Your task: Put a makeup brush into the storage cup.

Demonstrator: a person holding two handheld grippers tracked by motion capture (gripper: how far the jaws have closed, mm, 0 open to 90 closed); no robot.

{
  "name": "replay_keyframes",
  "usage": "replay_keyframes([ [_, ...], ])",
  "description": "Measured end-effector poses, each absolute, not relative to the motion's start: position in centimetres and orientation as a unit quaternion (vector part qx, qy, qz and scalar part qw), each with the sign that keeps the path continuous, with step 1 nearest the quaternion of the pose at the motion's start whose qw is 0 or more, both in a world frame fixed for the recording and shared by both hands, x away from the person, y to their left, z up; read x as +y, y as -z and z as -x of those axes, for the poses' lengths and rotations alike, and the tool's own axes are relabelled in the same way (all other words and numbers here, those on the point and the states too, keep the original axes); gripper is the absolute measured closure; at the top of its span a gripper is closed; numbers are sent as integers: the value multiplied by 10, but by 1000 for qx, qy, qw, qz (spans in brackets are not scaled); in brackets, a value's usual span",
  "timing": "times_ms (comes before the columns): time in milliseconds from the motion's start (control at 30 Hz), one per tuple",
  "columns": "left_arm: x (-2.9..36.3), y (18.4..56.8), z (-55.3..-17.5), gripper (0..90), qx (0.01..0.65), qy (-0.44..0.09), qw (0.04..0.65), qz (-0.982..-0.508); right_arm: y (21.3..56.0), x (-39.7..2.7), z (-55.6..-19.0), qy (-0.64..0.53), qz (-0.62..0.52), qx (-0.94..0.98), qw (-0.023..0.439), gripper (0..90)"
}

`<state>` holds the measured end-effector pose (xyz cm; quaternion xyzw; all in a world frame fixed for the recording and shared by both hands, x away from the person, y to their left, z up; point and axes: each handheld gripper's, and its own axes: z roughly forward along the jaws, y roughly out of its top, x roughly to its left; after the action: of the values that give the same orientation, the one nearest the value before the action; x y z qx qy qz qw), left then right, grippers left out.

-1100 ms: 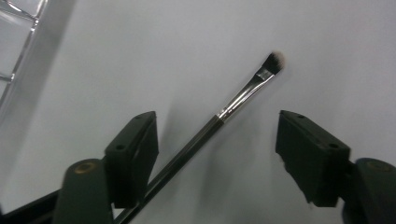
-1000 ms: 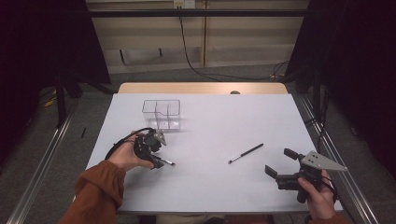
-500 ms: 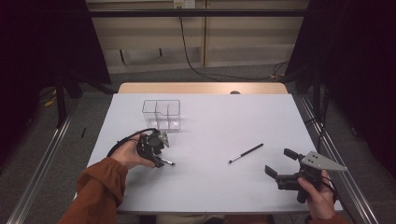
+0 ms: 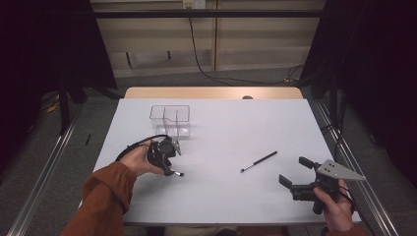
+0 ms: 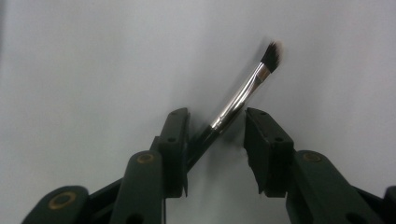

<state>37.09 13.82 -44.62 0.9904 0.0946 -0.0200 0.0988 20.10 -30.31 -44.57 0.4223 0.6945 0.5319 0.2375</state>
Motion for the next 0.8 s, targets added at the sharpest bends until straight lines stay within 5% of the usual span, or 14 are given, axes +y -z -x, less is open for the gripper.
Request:
replay_keyframes([
  [267,134,446,-370,686,89,22,90,-992,446,-304,-200,-530,-423,695,240,0],
  [500,135,446,-371,833,93,31,94,-991,446,-305,-198,-529,-427,692,242,0],
  [800,139,446,-367,840,108,21,110,-988,446,-304,-199,-528,-422,696,241,0],
])
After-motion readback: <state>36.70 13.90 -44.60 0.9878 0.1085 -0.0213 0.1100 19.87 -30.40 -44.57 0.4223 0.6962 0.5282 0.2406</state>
